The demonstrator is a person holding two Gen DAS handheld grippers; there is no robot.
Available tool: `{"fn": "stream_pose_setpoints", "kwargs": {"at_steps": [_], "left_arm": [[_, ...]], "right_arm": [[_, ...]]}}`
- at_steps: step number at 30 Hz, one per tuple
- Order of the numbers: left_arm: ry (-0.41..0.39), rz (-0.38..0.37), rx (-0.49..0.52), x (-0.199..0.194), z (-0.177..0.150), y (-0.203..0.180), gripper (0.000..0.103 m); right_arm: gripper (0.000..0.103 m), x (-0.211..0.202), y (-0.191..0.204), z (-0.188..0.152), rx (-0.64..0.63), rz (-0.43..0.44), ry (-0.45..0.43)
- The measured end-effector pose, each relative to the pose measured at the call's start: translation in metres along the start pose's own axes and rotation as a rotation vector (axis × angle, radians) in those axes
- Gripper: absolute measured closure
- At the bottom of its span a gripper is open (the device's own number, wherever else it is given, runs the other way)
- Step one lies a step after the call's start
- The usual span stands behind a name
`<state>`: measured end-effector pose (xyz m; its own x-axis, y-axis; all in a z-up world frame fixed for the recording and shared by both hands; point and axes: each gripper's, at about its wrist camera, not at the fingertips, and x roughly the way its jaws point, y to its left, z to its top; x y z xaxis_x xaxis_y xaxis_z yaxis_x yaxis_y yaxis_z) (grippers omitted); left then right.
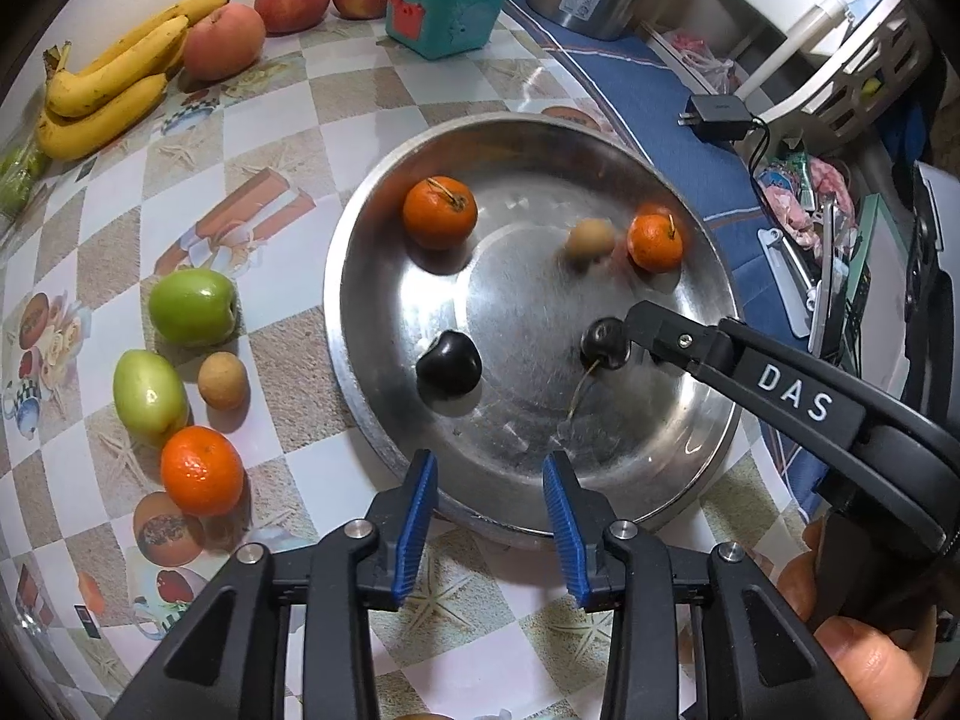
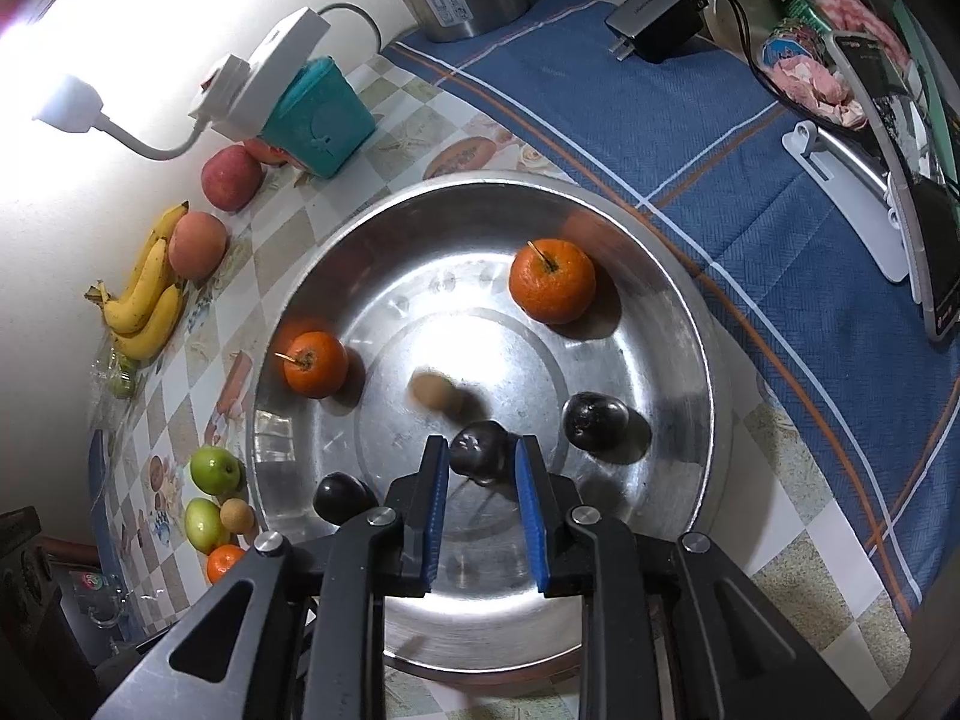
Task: Organize fruits
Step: 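Open the left tool to drop the kiwi in the pan while the right tool drops its plum, then move both open tools back from the pan to the fruit pile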
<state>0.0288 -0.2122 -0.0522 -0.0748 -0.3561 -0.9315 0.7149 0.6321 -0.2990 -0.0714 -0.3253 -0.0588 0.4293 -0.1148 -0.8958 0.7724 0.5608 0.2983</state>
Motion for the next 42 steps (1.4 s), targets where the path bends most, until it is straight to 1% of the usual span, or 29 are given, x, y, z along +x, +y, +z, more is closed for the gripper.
{"fn": "stream_pose_setpoints", "kwargs": {"at_steps": [7,15,17,21,26,29,30,31,32,34,35,36,40,41,42], "left_arm": [[-0.016,0.019,-0.042,-0.010,0.003,0.016,0.062],[-0.047,0.051,-0.191,-0.024,0.005,0.063,0.062],[-0.054,0.069,-0.216,-0.027,0.005,0.074,0.056],[-0.066,0.078,-0.273,-0.032,0.004,0.096,0.056],[-0.080,0.097,-0.321,-0.038,0.001,0.114,0.056],[-0.078,0.106,-0.330,-0.039,0.001,0.118,0.055],[-0.076,0.106,-0.330,-0.037,0.001,0.118,0.053],[-0.074,0.108,-0.328,-0.037,0.001,0.117,0.047],[-0.072,0.115,-0.323,-0.036,0.001,0.116,0.034],[-0.077,0.148,-0.314,-0.035,0.002,0.114,0.017],[-0.079,0.161,-0.310,-0.035,0.002,0.114,0.016],[-0.078,0.171,-0.306,-0.034,0.002,0.114,0.016],[-0.072,0.200,-0.308,-0.031,0.002,0.116,0.009],[-0.071,0.207,-0.308,-0.031,0.001,0.117,0.007],[-0.071,0.212,-0.309,-0.031,0.001,0.118,0.006]], "right_arm": [[0.080,-0.009,0.003,0.003,-0.007,0.012,-0.033],[0.080,-0.013,0.008,0.002,-0.031,0.009,-0.041],[0.080,-0.013,0.011,0.002,-0.039,0.008,-0.042],[0.080,-0.012,0.016,0.000,-0.061,0.007,-0.036],[0.080,-0.013,0.026,-0.002,-0.097,0.008,-0.039],[0.080,-0.014,0.031,-0.004,-0.118,0.006,-0.042],[0.080,-0.014,0.033,-0.005,-0.125,0.004,-0.043],[0.080,-0.014,0.034,-0.005,-0.132,0.003,-0.042],[0.079,-0.014,0.035,-0.005,-0.140,-0.001,-0.040],[0.062,-0.011,0.038,-0.005,-0.154,-0.018,-0.035],[0.045,-0.010,0.039,-0.006,-0.160,-0.027,-0.033],[0.038,-0.009,0.040,-0.006,-0.168,-0.039,-0.033],[0.038,-0.006,0.046,-0.008,-0.213,-0.068,-0.029],[0.034,-0.005,0.047,-0.008,-0.221,-0.073,-0.027],[0.028,-0.004,0.048,-0.009,-0.230,-0.077,-0.024]]}}
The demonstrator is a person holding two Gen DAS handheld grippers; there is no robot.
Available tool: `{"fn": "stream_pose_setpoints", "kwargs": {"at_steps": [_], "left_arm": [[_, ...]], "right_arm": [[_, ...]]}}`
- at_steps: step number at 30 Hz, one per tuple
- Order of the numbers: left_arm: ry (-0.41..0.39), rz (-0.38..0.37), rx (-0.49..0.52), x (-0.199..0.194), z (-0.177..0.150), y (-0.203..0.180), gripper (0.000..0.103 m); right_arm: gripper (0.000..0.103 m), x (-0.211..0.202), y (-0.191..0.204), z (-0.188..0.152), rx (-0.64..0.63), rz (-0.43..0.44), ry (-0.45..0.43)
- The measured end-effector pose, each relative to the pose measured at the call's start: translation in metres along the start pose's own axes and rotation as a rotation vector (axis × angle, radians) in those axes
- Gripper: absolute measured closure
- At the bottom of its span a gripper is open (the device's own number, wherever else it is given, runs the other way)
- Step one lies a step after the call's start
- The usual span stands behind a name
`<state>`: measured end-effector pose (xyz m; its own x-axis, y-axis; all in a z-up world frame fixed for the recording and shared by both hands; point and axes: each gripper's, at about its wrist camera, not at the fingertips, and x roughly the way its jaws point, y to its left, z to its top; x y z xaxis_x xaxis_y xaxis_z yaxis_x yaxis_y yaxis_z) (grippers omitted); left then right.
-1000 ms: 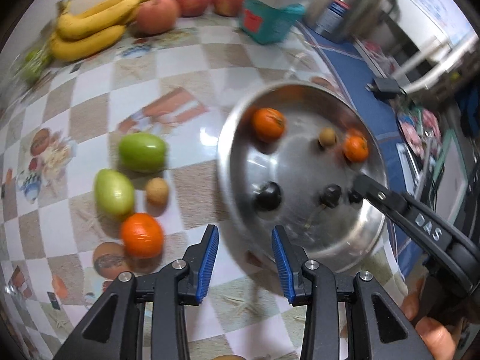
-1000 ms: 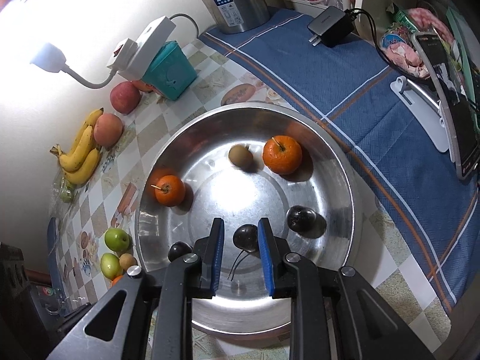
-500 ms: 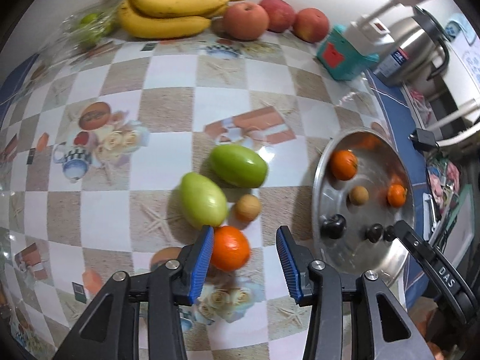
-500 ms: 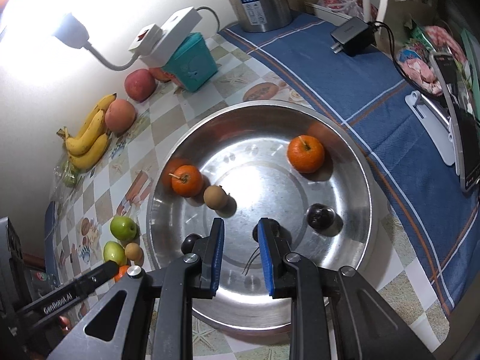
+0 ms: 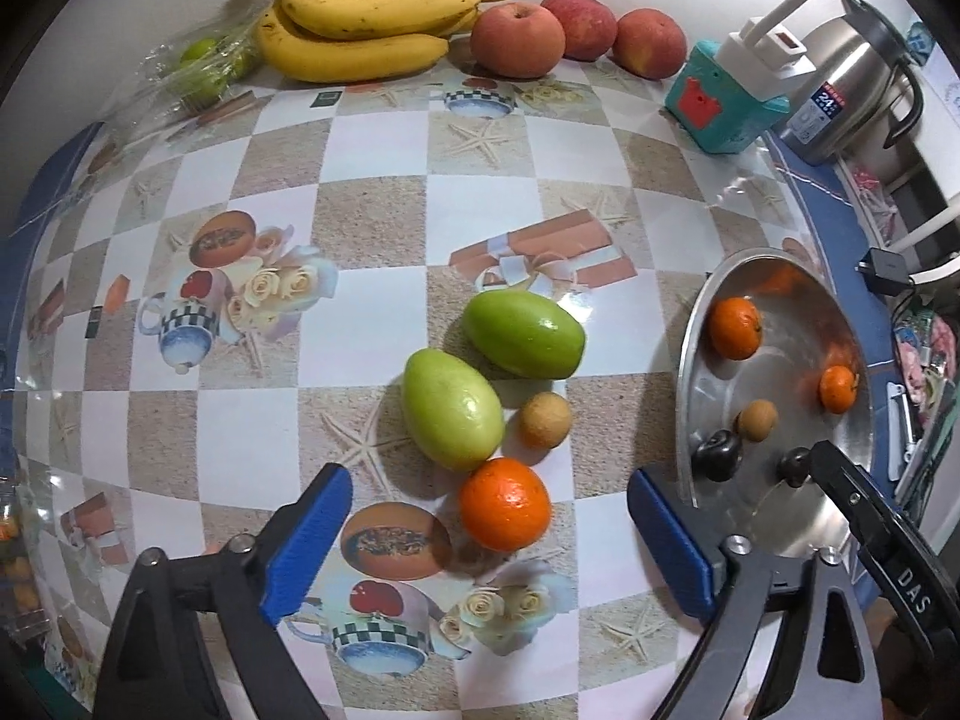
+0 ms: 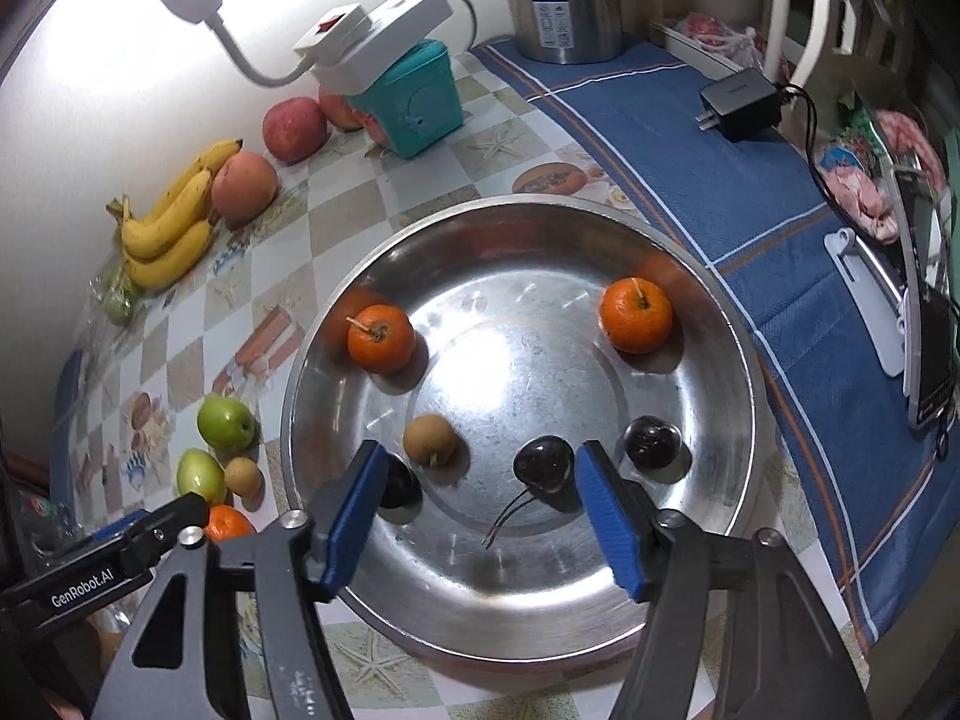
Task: Organize fruits
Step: 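Move both open tools back from the pan to the fruit pile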
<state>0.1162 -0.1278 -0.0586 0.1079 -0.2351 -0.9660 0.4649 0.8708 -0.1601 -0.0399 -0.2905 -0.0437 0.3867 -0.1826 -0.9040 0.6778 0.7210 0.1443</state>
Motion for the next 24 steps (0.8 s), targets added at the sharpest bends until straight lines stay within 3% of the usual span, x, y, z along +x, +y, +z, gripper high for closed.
{"fn": "stream_pose_setpoints", "kwargs": {"at_steps": [16,17,18,20,24], "left_arm": [[-0.007,0.049,-0.007,0.001,-0.001,0.005,0.000],[-0.008,0.051,-0.009,0.001,0.000,0.005,0.000],[-0.009,0.054,-0.009,0.001,0.000,0.006,0.000],[-0.012,0.064,-0.008,0.001,0.000,0.006,0.000],[-0.018,0.073,0.001,-0.001,0.000,0.006,0.000]], "right_arm": [[0.026,0.003,0.010,-0.003,-0.068,-0.026,-0.006],[0.023,0.004,0.010,-0.003,-0.070,-0.025,-0.005],[0.012,0.004,0.011,-0.003,-0.072,-0.025,-0.005],[0.005,0.004,0.011,-0.004,-0.078,-0.023,-0.015],[0.005,0.002,0.014,-0.004,-0.100,-0.022,-0.033]]}}
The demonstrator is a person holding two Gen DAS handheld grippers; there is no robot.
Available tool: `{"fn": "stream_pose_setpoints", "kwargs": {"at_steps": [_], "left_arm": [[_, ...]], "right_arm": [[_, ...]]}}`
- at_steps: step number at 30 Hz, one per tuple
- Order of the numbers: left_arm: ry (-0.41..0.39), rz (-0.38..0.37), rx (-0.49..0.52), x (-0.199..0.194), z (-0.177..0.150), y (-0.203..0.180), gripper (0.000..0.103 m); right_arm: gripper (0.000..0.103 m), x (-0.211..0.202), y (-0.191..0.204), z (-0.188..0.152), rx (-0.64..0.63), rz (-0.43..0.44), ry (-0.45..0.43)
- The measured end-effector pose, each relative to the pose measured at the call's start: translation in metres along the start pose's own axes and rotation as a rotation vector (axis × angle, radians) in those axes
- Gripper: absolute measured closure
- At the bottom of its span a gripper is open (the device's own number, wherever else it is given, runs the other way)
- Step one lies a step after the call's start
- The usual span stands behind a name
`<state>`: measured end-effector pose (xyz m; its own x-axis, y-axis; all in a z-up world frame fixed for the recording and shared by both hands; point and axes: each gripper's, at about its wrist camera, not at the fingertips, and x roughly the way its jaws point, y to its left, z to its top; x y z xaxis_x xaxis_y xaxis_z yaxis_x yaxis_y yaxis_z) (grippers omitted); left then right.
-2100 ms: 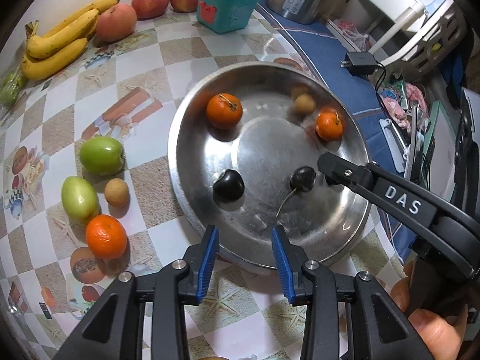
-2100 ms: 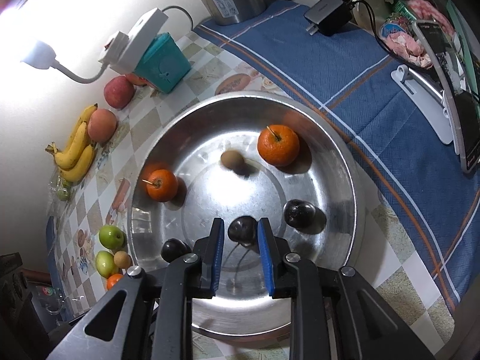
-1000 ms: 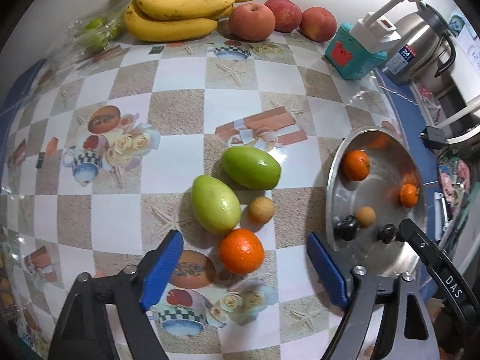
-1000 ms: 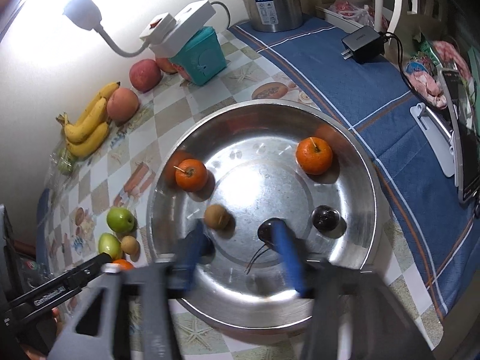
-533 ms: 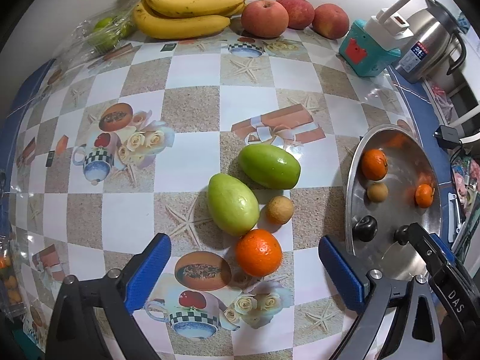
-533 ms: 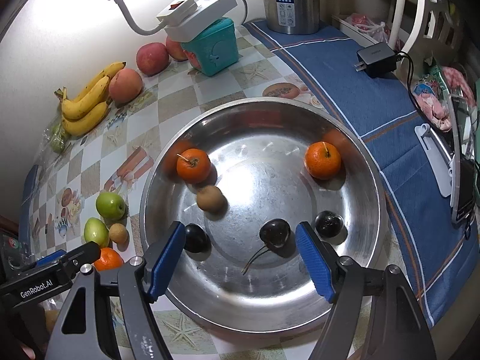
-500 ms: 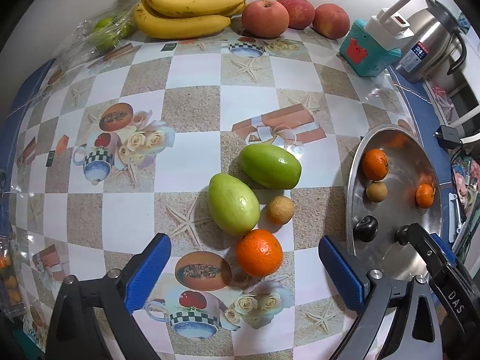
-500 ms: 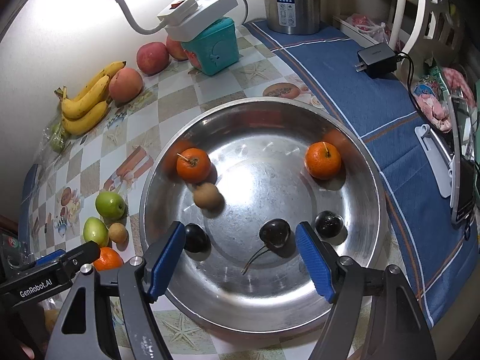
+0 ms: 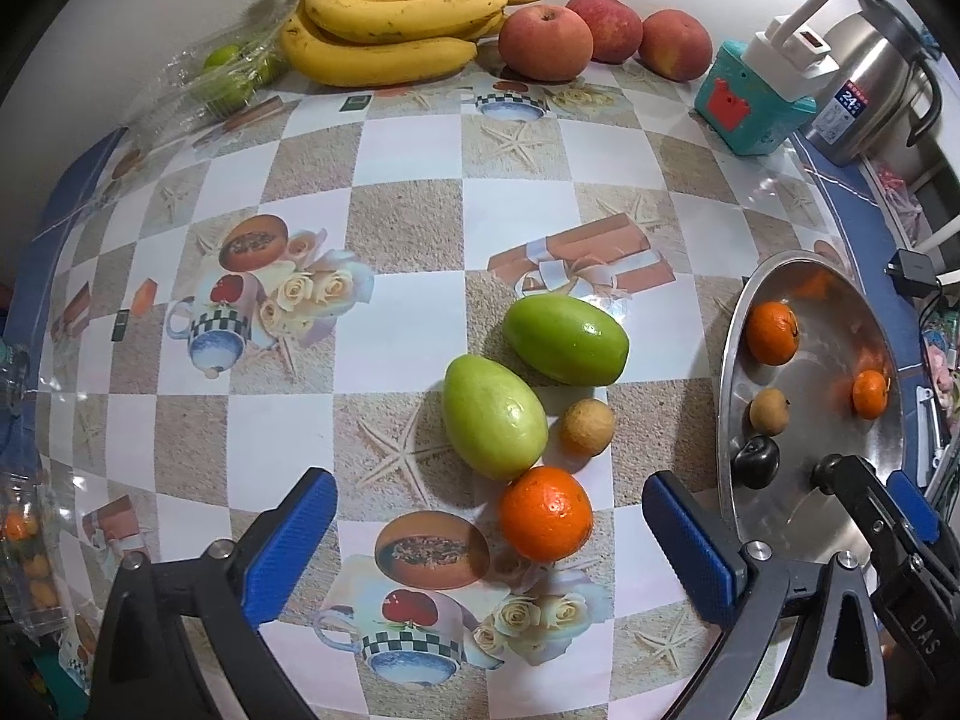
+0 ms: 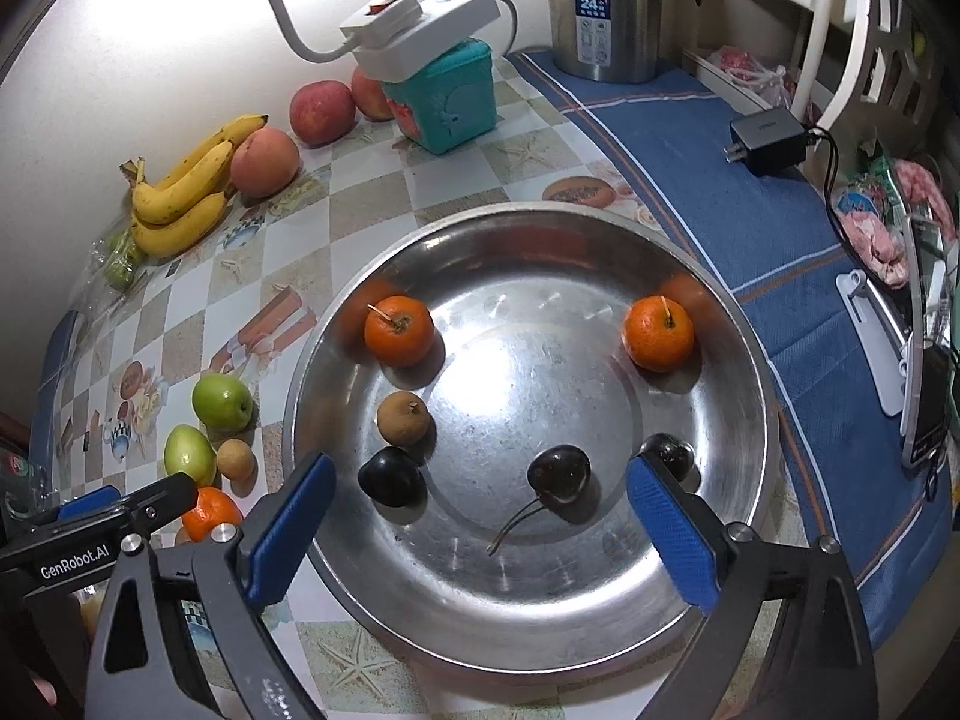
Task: Organize fruits
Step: 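Move both open tools back from the pan to the fruit pile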
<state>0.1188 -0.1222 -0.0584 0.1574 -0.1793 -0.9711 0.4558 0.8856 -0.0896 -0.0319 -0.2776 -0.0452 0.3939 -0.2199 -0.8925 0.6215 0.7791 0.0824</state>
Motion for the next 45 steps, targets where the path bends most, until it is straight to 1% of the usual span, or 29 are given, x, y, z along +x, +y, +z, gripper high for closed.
{"fn": "stream_pose_setpoints", "kwargs": {"at_steps": [21,27,31,35,41,45], "left_arm": [[0.000,0.012,0.031,-0.007,-0.005,0.001,0.000],[-0.027,-0.015,0.033,-0.019,-0.004,0.007,0.000],[-0.049,-0.011,0.007,-0.028,-0.002,0.022,0.000],[-0.061,0.004,-0.019,-0.033,-0.002,0.044,0.000],[-0.092,0.095,-0.058,-0.040,-0.004,0.080,0.000],[-0.080,0.084,-0.077,-0.037,-0.006,0.096,0.000]], "right_arm": [[0.005,-0.002,0.006,-0.002,-0.028,-0.020,-0.014],[0.005,-0.005,0.013,-0.003,-0.046,-0.018,-0.024],[0.005,-0.008,0.020,-0.004,-0.053,0.002,-0.025],[0.005,-0.009,0.038,-0.006,-0.086,0.036,-0.017],[0.005,-0.010,0.071,-0.012,-0.148,0.088,-0.001],[0.005,-0.010,0.094,-0.017,-0.176,0.116,0.014]]}}
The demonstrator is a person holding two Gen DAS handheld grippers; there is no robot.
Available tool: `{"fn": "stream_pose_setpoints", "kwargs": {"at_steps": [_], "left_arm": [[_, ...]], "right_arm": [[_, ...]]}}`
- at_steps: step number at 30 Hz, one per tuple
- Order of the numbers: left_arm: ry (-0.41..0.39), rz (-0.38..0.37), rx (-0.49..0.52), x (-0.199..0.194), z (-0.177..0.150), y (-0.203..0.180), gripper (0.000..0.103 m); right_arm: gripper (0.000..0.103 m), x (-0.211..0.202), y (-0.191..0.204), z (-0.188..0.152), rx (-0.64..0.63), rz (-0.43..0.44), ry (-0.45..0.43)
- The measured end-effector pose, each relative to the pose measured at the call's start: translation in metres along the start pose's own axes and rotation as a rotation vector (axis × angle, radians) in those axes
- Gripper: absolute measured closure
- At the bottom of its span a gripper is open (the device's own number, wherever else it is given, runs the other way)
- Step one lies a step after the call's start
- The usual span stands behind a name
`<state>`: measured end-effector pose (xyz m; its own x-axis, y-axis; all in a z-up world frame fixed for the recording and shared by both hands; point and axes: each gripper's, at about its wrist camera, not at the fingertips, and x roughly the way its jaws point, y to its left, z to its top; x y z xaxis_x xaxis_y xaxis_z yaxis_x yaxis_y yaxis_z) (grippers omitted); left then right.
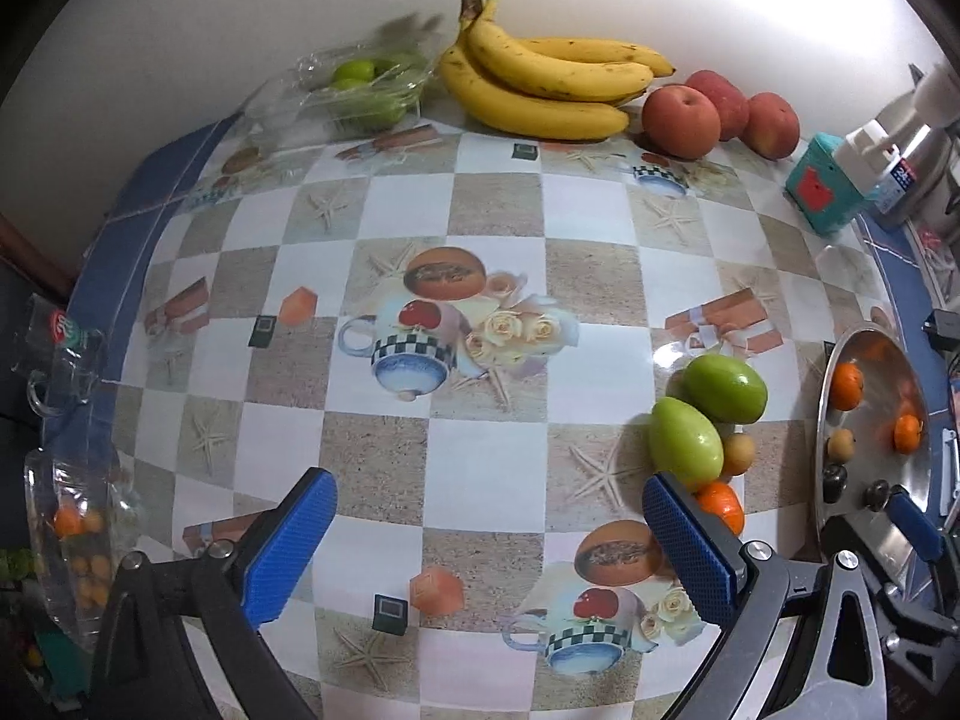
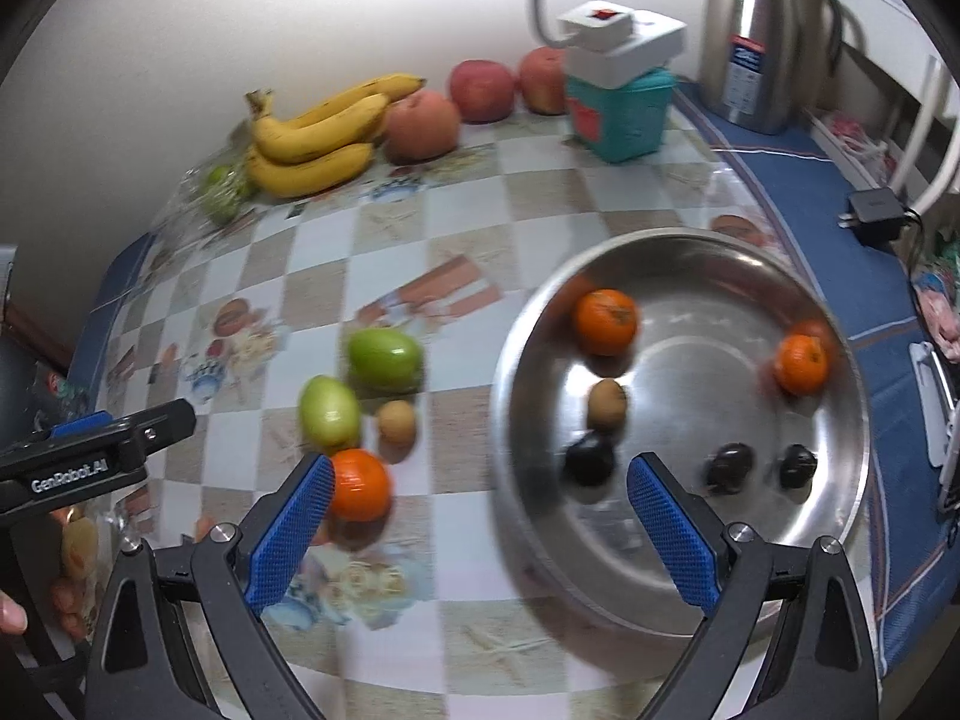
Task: Organize fruits
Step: 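Move both open tools back from the pan to the fruit pile, then close the right tool on a mandarin orange while the left tool approaches a green pear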
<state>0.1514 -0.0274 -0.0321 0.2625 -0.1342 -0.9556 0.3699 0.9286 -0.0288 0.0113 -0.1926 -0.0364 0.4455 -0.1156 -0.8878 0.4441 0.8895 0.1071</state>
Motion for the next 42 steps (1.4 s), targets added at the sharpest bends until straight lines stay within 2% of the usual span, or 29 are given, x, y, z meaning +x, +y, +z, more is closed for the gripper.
{"fn": "stream_pose_setpoints", "kwargs": {"at_steps": [6,15,21,32,34,36,40,42], "left_arm": [[0.009,-0.006,-0.026,0.003,0.001,0.010,0.000],[0.053,0.025,-0.076,0.021,0.000,0.028,0.000],[0.090,0.031,-0.097,0.036,-0.001,0.033,0.000],[0.145,0.045,-0.101,0.060,-0.008,0.031,0.000],[0.146,0.043,-0.104,0.061,-0.009,0.032,0.000],[0.145,0.034,-0.108,0.060,-0.010,0.032,0.000],[0.144,0.023,-0.112,0.060,-0.009,0.032,0.000],[0.142,0.021,-0.108,0.059,-0.007,0.029,0.000]], "right_arm": [[0.005,0.002,0.030,0.002,-0.037,0.044,0.003],[0.005,0.020,0.057,0.005,-0.081,0.030,0.052],[0.005,0.044,0.067,0.005,-0.096,0.015,0.122],[0.007,0.063,0.071,0.000,-0.136,0.004,0.163],[0.014,0.065,0.072,-0.001,-0.146,0.003,0.168],[0.027,0.068,0.073,-0.003,-0.155,-0.004,0.174],[0.039,0.070,0.072,-0.005,-0.157,-0.006,0.179],[0.050,0.070,0.071,-0.005,-0.156,-0.007,0.179]]}}
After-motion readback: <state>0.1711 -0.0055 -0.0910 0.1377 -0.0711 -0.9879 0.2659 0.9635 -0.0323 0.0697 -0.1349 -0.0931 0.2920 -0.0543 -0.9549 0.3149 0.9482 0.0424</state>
